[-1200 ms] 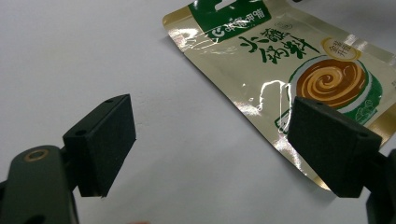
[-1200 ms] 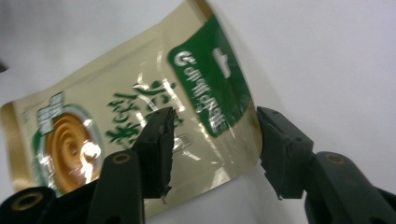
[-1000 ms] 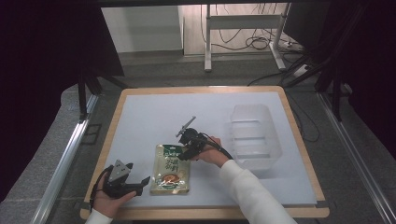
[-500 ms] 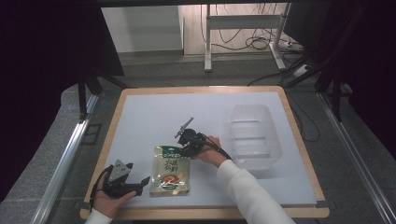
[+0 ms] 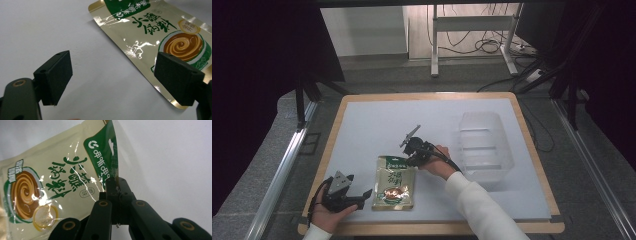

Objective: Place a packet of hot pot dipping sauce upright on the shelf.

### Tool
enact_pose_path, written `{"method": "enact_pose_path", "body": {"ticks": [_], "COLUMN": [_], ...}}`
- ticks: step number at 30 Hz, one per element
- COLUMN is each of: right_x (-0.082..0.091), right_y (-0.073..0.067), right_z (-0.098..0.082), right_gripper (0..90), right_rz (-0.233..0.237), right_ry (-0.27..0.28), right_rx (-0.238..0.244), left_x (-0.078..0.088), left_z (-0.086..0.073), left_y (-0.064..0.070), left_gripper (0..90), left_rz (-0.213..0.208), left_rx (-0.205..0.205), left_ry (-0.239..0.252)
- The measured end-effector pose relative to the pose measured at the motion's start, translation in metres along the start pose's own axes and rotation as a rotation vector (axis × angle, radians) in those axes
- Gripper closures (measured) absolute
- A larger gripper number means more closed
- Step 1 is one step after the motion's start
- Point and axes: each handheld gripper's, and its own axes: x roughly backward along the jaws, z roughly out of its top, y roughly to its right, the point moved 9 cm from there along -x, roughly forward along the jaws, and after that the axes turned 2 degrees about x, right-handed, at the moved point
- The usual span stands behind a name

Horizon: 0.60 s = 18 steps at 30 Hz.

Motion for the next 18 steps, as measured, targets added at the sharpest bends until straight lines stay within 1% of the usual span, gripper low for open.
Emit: {"method": "enact_pose_path", "body": {"ticks": [1,2,3,5,7,9,10,11,12,13,14,15,16,18], "right_x": [0.004,0.004,0.009,0.012,0.022,0.029,0.029,0.036,0.036,0.043,0.047,0.052,0.052,0.06], "right_y": [-0.001,-0.001,-0.002,-0.002,-0.005,-0.007,-0.007,-0.011,-0.011,-0.014,-0.015,-0.016,-0.016,-0.018], "right_z": [0.001,0.001,0.003,0.004,0.008,0.01,0.01,0.012,0.012,0.015,0.016,0.018,0.018,0.02], "right_gripper": [89.2,89.2,89.2,89.3,89.3,89.3,89.3,89.3,89.3,89.4,89.4,89.4,89.4,89.4], "right_rz": [-0.003,-0.003,0.0,0.001,0.006,0.005,0.005,0.007,0.007,0.008,0.007,0.006,0.006,0.009], "right_ry": [0.003,0.003,0.013,0.019,0.04,0.044,0.044,0.054,0.054,0.063,0.072,0.079,0.079,0.101], "right_rx": [0.003,0.003,0.002,0.003,0.002,0.013,0.013,0.025,0.025,0.028,0.039,0.042,0.042,0.045], "left_x": [0.0,0.0,0.0,0.0,0.001,0.001,0.001,0.001,0.001,0.001,0.001,0.001,0.001,0.0], "left_z": [0.0,0.0,0.0,0.0,0.0,0.0,0.0,0.0,0.0,0.0,0.0,0.0,0.0,0.0], "left_y": [0.0,0.0,-0.001,-0.001,-0.002,-0.002,-0.002,-0.002,-0.002,-0.002,-0.002,-0.002,-0.002,-0.002], "left_gripper": [15.1,15.1,15.1,15.1,15.1,15.1,15.1,15.1,15.1,15.1,15.1,15.1,15.1,15.1], "left_rz": [0.0,0.001,0.002,0.002,0.003,0.003,0.003,0.005,0.005,0.005,0.005,0.003,0.004,0.006], "left_rx": [0.0,0.001,0.003,0.003,0.005,0.004,0.005,0.006,0.006,0.006,0.006,0.007,0.009,0.007], "left_ry": [0.0,0.0,0.0,0.001,0.0,0.001,0.001,0.002,0.002,0.001,0.002,0.003,0.004,0.004]}}
